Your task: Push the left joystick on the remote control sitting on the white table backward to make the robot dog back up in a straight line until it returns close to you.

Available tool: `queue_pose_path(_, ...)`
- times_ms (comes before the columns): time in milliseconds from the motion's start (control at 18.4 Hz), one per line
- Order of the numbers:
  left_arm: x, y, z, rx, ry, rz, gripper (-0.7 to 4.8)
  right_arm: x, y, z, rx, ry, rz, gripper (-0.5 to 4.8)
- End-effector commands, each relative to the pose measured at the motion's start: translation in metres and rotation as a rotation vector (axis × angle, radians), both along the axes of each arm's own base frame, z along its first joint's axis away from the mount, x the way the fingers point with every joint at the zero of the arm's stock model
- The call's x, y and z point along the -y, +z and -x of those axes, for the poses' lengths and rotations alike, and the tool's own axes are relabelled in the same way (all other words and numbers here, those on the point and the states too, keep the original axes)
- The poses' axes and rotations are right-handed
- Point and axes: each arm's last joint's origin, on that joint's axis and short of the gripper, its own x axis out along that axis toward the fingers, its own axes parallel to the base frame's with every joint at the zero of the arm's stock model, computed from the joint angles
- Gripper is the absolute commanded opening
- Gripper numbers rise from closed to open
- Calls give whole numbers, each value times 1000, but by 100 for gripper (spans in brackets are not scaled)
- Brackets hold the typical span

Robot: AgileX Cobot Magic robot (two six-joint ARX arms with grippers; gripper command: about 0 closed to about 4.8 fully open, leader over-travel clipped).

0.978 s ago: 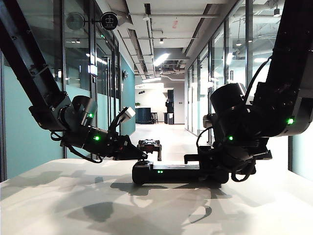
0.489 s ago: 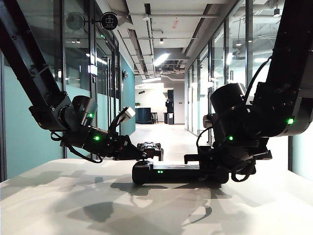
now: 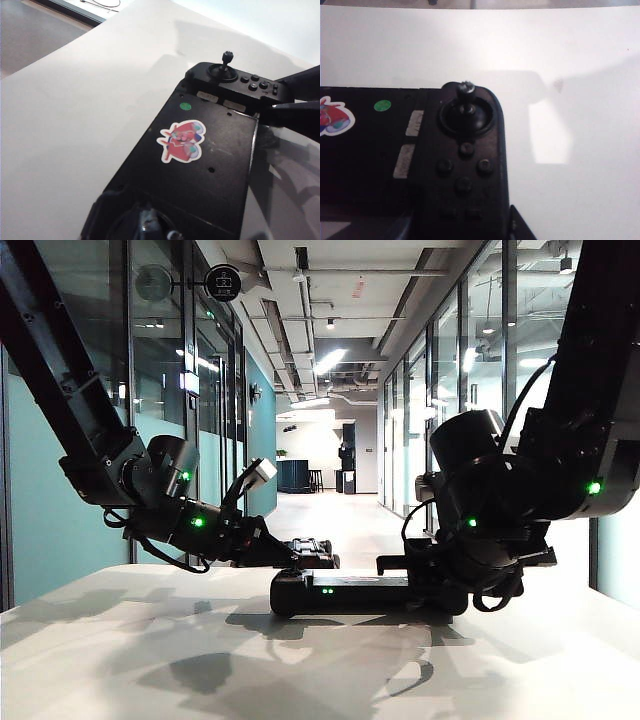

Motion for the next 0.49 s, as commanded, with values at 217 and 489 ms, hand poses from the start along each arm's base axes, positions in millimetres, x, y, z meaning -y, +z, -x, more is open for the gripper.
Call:
queue_pose_path(217, 1, 2, -1, -19, 65, -17, -6, 0, 5, -2, 37, -18, -17, 202)
queue_pose_path(489, -4, 16, -9, -87, 383, -43, -5, 0, 5, -2, 36, -15, -18, 201)
